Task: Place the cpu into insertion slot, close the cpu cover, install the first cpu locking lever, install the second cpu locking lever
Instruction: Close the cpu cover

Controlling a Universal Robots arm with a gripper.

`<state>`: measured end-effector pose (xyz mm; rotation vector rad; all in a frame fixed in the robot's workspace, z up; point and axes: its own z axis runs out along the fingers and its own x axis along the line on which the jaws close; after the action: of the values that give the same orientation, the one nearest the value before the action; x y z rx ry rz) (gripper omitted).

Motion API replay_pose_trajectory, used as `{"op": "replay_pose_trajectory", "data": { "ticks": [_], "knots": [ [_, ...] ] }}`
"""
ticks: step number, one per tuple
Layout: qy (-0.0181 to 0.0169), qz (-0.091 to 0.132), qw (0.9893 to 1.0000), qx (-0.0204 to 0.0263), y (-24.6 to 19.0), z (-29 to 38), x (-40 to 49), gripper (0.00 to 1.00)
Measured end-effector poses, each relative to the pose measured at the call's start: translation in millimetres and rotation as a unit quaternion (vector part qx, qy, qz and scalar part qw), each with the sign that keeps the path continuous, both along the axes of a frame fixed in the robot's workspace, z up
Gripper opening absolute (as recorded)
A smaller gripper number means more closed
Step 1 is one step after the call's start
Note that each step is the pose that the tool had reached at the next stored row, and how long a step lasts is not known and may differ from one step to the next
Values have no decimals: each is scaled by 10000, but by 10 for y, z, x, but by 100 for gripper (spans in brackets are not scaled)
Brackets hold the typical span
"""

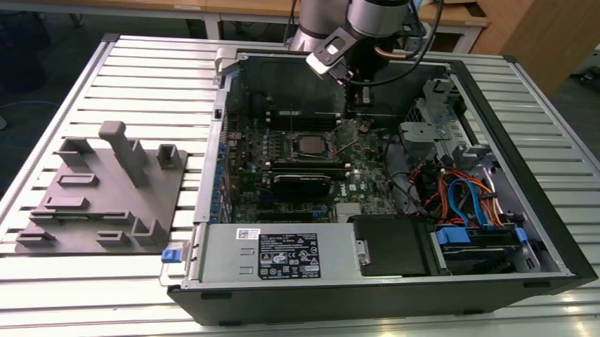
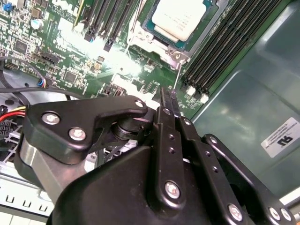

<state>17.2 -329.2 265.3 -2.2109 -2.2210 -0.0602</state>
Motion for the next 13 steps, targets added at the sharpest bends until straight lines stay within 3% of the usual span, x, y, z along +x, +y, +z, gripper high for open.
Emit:
{"op": "replay_pose_trajectory", "data": {
  "ticks": [6,13],
  "knots": [
    [9,0,10000,1,6,-8,156,10],
    [54,0,10000,-3,10,-46,318,10]
  ]
}}
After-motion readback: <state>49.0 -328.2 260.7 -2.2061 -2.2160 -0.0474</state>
